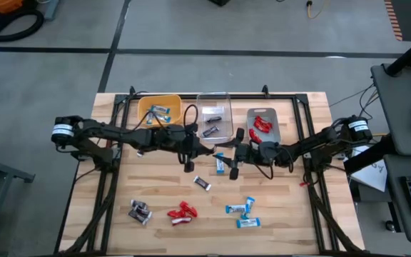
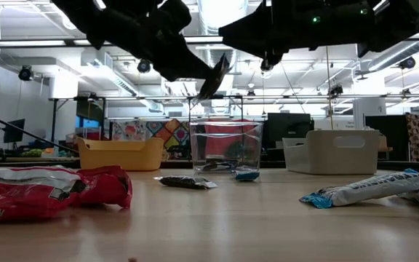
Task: Sort candy
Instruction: Put the brown chocolate into the transparent bin
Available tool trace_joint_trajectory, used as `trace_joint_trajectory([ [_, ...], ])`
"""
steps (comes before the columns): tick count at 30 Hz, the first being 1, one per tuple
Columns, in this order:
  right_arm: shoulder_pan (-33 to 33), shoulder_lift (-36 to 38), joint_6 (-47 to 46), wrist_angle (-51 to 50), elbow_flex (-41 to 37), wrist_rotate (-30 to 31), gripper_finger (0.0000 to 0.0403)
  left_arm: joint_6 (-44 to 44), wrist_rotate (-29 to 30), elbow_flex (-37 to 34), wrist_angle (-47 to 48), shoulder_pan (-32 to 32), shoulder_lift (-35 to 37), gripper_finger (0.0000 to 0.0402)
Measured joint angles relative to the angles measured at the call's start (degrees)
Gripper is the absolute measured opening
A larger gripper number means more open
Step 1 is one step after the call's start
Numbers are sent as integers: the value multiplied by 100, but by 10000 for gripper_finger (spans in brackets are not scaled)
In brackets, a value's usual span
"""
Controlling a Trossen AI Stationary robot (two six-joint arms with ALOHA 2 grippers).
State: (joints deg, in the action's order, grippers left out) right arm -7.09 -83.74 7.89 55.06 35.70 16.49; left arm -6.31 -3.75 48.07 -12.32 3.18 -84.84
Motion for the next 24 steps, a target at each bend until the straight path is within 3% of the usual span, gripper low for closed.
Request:
trace_joint_trajectory([
  [8,0,-2,-130,-116,0,0,178,12,-23,0,-318,-3,11,0],
  [13,13,-2,-118,-161,0,-16,171,22,-473,0,-441,-13,11,0],
  [20,-28,79,1257,-1078,2,-60,154,48,-604,0,164,-11,59,0],
  [24,-9,47,1456,-1468,129,-247,145,106,-634,0,335,-13,59,0],
])
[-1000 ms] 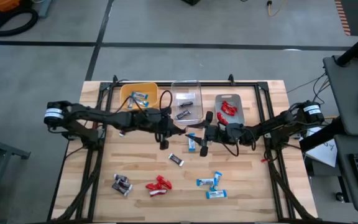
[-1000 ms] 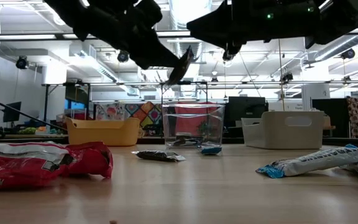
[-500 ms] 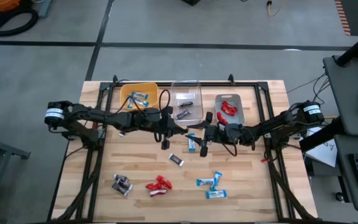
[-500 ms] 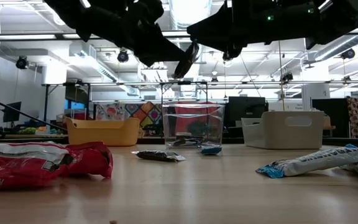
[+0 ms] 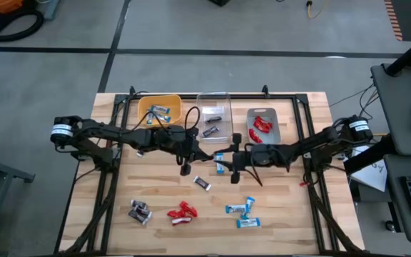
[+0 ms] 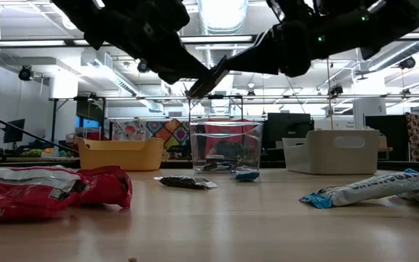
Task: Sort candy
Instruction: Put the brown chocolate into the transparent bin
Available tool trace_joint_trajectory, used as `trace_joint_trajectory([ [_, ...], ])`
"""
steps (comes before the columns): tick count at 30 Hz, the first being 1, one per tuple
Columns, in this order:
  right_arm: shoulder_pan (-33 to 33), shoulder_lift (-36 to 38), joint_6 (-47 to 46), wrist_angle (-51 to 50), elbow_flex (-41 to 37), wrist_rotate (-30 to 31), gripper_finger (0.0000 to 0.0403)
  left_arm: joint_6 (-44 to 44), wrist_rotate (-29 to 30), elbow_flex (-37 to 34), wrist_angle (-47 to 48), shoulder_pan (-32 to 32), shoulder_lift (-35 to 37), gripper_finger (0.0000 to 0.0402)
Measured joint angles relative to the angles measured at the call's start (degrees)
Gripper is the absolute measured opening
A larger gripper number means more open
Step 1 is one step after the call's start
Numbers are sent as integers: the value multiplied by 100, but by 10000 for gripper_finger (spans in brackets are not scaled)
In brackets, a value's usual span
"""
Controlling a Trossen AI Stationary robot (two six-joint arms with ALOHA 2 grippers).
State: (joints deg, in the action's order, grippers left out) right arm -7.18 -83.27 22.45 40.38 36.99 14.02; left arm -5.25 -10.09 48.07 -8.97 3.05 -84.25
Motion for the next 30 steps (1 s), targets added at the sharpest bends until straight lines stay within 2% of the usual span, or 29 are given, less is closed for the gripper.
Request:
trace_joint_trajectory([
  [11,4,-23,163,-1115,573,-235,101,26,-136,0,-14,-2,0,0],
  [18,-4,-21,400,-1174,603,-411,22,26,-136,0,-30,-2,0,0],
  [24,17,25,464,-1182,601,-396,17,32,-116,48,58,5,7,4],
  [30,173,130,418,-1648,868,-373,15,-112,-43,387,857,71,114,31],
])
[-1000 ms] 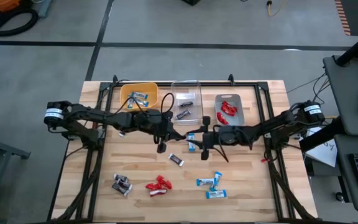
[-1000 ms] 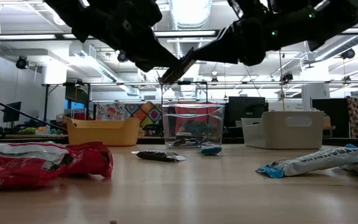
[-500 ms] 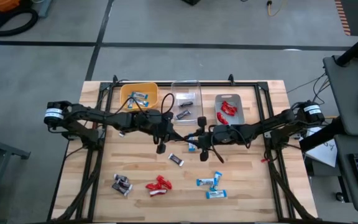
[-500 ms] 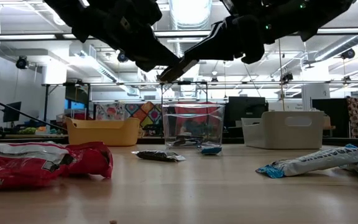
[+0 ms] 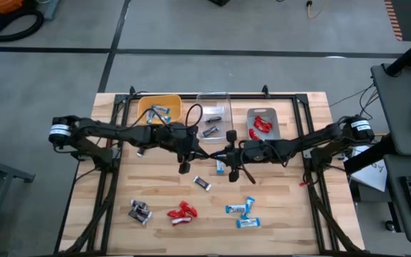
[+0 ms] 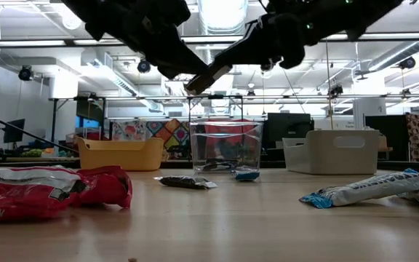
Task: Sort candy
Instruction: Put the brown chocolate into the transparent bin
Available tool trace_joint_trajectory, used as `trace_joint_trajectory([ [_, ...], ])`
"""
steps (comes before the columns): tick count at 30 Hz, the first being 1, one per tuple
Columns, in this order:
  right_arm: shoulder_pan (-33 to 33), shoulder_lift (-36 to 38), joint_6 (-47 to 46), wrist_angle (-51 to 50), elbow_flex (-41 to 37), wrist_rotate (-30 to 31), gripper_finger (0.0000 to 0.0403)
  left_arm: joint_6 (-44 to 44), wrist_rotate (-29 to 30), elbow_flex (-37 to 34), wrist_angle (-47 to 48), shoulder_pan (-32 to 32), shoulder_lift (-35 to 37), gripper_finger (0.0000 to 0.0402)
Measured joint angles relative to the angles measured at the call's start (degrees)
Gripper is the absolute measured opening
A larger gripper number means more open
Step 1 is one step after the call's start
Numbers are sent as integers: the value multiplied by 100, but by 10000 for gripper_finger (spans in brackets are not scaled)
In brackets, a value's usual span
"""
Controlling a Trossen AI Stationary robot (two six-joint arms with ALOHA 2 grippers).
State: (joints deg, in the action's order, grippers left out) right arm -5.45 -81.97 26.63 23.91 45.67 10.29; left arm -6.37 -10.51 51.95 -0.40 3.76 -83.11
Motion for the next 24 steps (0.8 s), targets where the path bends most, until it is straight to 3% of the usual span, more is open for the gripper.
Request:
trace_joint_trajectory([
  [6,273,9,-57,-1068,612,26,15,-86,661,446,1481,109,150,47],
  [11,636,9,-148,-1803,1080,48,14,-1,1701,761,2732,123,226,48],
  [16,1233,7,-828,-2415,1437,511,14,410,2389,924,3965,123,385,48],
  [24,2121,7,-2023,-2926,1540,404,20,1463,2554,633,5269,123,703,48],
])
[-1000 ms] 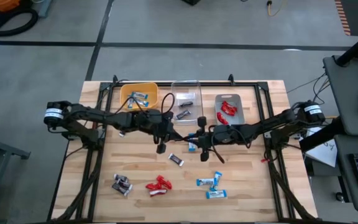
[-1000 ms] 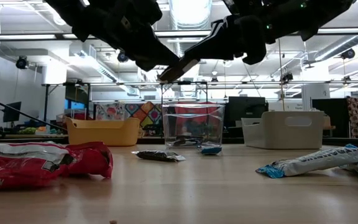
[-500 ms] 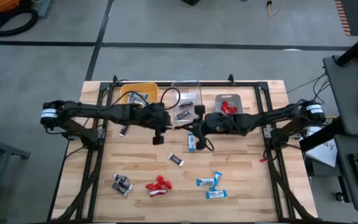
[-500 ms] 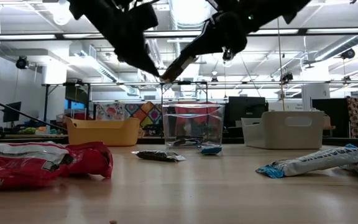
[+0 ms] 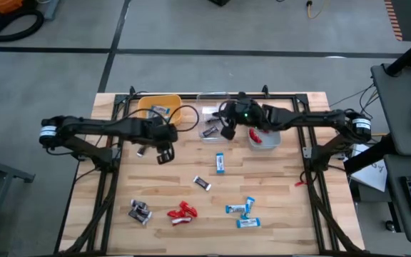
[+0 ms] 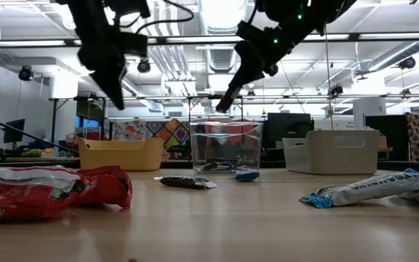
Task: Sort candy
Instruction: Put the brown chocolate into the transparent bin
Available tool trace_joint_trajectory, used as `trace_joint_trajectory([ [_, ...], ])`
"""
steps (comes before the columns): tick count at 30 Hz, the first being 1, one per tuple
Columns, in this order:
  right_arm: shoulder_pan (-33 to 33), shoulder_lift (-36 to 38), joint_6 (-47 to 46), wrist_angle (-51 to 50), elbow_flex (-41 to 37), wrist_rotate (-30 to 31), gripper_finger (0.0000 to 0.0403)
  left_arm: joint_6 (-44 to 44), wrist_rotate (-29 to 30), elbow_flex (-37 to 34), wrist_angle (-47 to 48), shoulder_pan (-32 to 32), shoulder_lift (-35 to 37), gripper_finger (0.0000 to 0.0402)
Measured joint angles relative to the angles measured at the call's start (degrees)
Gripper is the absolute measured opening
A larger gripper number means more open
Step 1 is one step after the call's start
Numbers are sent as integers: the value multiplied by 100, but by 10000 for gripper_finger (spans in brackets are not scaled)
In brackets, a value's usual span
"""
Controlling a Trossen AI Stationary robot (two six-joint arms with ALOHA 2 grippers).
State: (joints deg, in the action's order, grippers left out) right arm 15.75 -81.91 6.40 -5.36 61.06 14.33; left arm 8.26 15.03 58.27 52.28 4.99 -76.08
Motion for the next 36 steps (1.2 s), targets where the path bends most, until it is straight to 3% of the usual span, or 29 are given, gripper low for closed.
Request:
trace_joint_trajectory([
  [7,165,-170,-235,47,-18,-492,24,793,-103,-612,217,0,316,48],
  [22,165,-520,-447,8,117,-530,28,2714,247,-1033,1003,0,423,53],
  [36,165,-520,-691,-204,117,-542,29,2883,260,-1044,1045,-4,411,128],
])
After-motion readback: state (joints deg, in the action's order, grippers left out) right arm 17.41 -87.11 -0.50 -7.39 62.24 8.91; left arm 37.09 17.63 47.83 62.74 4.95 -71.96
